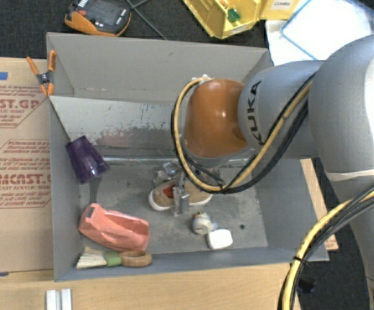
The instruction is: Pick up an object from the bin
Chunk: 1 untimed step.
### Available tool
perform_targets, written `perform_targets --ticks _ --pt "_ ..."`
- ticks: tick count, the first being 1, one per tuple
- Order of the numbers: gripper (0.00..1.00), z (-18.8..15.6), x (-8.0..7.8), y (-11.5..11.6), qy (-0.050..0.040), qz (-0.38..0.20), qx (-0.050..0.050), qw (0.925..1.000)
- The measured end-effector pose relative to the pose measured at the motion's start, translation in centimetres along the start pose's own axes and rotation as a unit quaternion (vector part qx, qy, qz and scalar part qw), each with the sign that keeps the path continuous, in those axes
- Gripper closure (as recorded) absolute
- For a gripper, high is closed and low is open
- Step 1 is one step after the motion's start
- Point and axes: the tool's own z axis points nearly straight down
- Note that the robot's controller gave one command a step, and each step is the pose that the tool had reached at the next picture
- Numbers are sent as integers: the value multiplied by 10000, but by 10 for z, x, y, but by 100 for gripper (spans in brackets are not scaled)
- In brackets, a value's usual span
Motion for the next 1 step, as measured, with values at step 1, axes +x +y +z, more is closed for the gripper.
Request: perform_targets --ticks 1 --pt "100 -34 2 1 36 -1 -11 10000"
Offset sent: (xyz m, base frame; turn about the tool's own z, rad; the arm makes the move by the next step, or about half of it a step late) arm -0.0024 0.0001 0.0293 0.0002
